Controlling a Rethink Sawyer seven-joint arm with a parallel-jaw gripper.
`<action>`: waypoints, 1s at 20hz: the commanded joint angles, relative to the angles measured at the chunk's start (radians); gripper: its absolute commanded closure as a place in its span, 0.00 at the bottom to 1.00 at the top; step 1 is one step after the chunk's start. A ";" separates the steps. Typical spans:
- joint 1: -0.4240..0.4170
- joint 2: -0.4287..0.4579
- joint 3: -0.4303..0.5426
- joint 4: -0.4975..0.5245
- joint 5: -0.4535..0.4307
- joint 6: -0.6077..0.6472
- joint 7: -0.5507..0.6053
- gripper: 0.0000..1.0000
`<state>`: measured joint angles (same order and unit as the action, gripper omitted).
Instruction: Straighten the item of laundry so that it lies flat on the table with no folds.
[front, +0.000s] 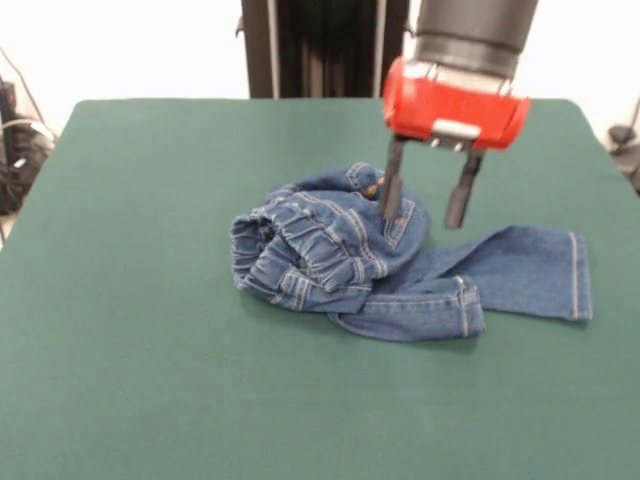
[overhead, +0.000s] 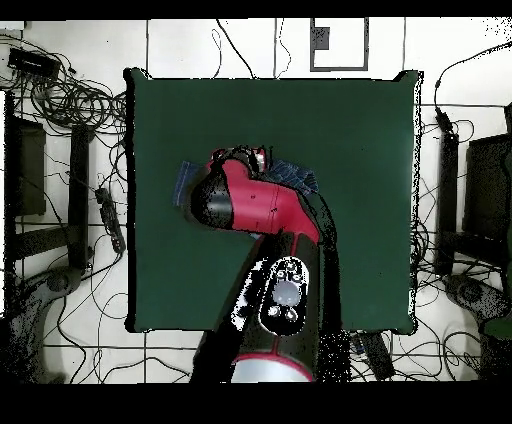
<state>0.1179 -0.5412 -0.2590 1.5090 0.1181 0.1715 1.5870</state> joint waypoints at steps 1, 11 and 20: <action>0.041 -0.009 0.032 0.130 0.034 0.111 0.231 0.00; -0.092 -0.069 0.228 0.428 -0.006 -0.109 0.254 0.00; -0.217 0.059 0.290 0.493 -0.110 -0.265 0.212 0.00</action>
<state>-0.0731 -0.6056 -0.1322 1.8441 0.0694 -0.0089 1.5874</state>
